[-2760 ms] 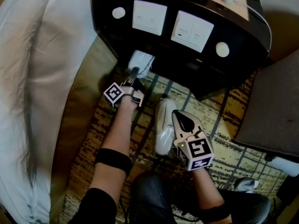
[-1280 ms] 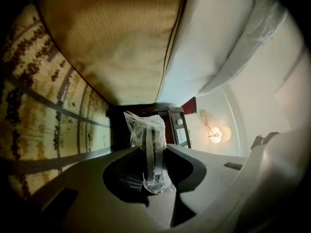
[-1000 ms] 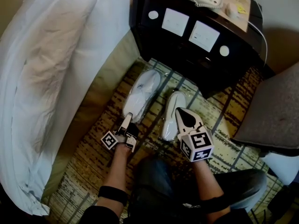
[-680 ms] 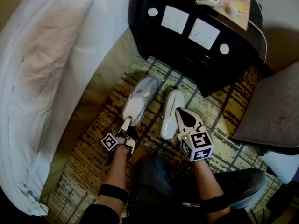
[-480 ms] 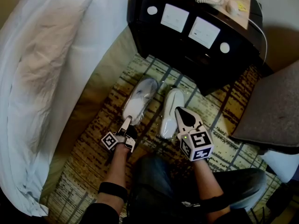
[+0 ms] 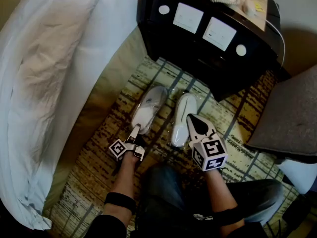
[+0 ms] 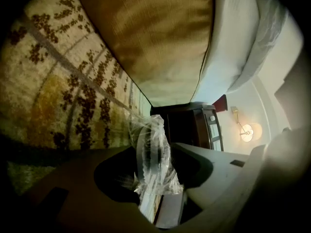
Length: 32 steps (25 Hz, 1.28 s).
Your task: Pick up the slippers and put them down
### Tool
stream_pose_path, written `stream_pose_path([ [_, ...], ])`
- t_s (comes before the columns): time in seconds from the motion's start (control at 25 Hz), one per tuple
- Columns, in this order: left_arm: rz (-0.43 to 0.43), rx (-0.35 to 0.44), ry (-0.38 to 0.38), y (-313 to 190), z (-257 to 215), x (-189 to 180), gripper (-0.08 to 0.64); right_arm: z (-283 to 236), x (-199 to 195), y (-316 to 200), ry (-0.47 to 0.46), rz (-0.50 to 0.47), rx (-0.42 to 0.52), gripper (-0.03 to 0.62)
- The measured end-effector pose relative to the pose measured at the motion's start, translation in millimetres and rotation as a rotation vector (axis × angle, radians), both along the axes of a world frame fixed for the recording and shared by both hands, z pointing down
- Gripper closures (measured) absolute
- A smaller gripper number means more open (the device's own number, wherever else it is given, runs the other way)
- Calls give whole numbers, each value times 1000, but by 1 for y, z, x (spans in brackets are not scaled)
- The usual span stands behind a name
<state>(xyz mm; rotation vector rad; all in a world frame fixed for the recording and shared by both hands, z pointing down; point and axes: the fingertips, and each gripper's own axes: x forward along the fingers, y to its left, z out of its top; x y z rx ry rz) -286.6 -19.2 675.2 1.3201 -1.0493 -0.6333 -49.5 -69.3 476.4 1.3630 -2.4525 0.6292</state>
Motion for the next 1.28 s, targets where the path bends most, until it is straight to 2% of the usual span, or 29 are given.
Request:
stream_pose_path([
  [0.16, 81, -60, -121, 7, 13, 2, 184, -1, 0, -2, 1, 1, 3, 580],
  [0.32, 184, -125, -287, 14, 18, 5, 95, -1, 0, -2, -3, 5, 5, 580],
  [0.4, 213, -161, -374, 16, 21, 0, 84, -2, -1, -2, -6, 6, 5, 580],
  [0.56, 303, -232, -597, 21, 27, -7, 41, -4, -3, -2, -15, 6, 9, 580],
  [0.68, 386, -263, -765, 26, 31, -11, 21, -4, -2, -2, -19, 8, 11, 580],
  [0.76, 418, -263, -848, 28, 30, -12, 11, -3, 0, -2, -23, 12, 12, 580],
  [0.88, 471, -200, -919, 28, 19, -5, 11, -2, 2, -1, -28, 15, 9, 580],
  [1.08, 545, -5, -1028, 18, -32, 15, 20, -3, 2, 0, -29, 13, 1, 580],
  [1.24, 565, 161, -1079, 10, -96, 33, 142, -13, 2, -1, -31, 10, 8, 580],
  [1.28, 568, 201, -1083, 9, -113, 39, 149, -16, 3, -2, -30, 7, 11, 580],
])
